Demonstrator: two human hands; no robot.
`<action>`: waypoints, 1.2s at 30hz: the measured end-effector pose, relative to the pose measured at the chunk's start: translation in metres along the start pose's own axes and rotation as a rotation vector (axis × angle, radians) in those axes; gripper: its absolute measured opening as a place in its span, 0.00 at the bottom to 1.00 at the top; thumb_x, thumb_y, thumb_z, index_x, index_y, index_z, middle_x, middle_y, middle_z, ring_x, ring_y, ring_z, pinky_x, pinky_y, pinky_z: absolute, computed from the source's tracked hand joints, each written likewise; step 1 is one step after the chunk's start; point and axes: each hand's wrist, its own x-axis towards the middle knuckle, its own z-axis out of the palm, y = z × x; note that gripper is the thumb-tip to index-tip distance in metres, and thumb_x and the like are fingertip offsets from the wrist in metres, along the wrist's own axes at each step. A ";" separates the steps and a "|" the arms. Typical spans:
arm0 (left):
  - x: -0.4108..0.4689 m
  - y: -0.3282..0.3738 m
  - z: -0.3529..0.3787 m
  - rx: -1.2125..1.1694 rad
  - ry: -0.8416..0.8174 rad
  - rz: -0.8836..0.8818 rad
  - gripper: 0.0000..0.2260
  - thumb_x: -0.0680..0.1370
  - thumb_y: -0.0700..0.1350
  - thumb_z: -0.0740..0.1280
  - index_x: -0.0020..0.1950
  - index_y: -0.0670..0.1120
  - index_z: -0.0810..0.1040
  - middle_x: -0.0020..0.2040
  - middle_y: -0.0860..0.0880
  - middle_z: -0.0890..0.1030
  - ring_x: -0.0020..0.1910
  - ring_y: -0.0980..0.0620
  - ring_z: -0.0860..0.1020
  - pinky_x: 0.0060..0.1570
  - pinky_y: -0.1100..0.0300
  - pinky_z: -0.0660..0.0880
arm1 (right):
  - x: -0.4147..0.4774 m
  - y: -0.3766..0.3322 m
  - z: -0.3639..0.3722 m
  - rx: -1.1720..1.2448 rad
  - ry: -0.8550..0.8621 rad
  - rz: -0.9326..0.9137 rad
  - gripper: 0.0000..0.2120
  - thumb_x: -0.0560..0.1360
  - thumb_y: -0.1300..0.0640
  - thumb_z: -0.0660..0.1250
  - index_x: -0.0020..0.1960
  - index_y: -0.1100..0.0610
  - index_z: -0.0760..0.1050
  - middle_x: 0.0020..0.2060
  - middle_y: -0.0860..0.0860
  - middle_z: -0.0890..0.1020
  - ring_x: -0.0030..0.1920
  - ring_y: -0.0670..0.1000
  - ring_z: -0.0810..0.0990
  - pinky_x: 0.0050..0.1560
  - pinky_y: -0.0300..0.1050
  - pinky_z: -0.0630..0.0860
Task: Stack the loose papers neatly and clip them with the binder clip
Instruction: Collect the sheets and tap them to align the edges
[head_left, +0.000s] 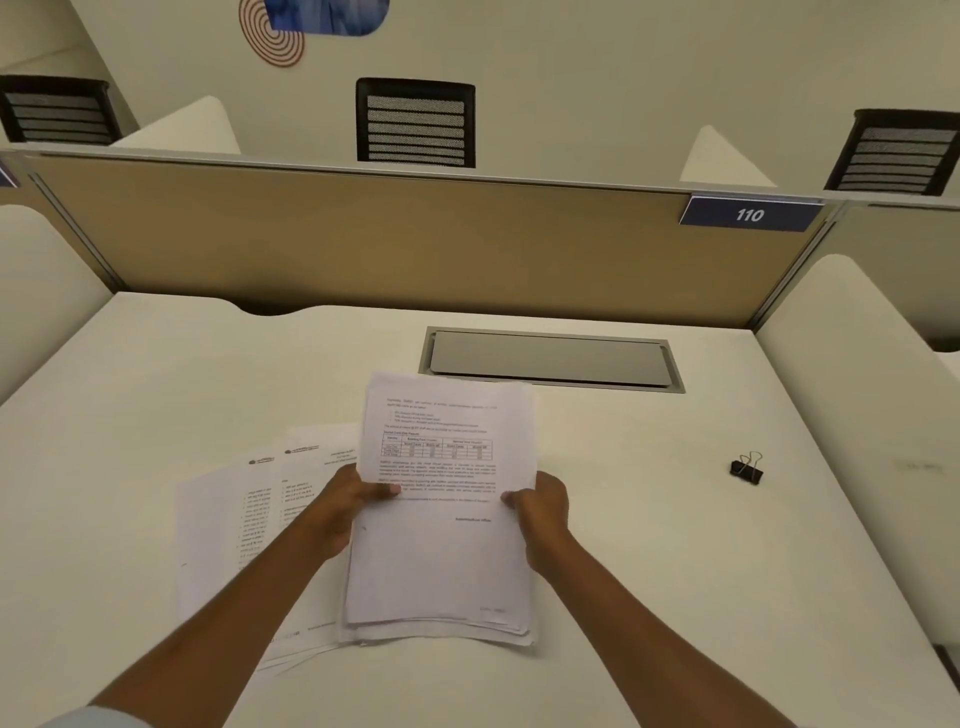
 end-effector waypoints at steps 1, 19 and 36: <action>-0.003 0.003 0.006 -0.025 -0.012 0.027 0.22 0.68 0.31 0.72 0.61 0.41 0.78 0.57 0.42 0.83 0.55 0.42 0.82 0.54 0.49 0.80 | -0.002 -0.004 -0.006 0.026 -0.012 -0.032 0.12 0.67 0.72 0.63 0.45 0.59 0.79 0.44 0.56 0.85 0.43 0.59 0.84 0.46 0.54 0.83; -0.018 0.037 0.068 -0.027 -0.207 0.260 0.31 0.56 0.45 0.82 0.57 0.43 0.80 0.56 0.39 0.82 0.55 0.36 0.80 0.48 0.46 0.81 | -0.026 -0.032 -0.076 0.199 -0.176 -0.453 0.20 0.58 0.64 0.73 0.49 0.56 0.80 0.44 0.54 0.86 0.47 0.59 0.83 0.43 0.47 0.81; -0.017 0.053 0.097 0.083 -0.007 0.410 0.33 0.50 0.64 0.80 0.51 0.52 0.81 0.48 0.48 0.86 0.47 0.43 0.84 0.45 0.49 0.82 | -0.024 -0.031 -0.087 0.215 -0.145 -0.548 0.25 0.59 0.54 0.74 0.55 0.55 0.76 0.47 0.52 0.85 0.49 0.58 0.83 0.43 0.47 0.82</action>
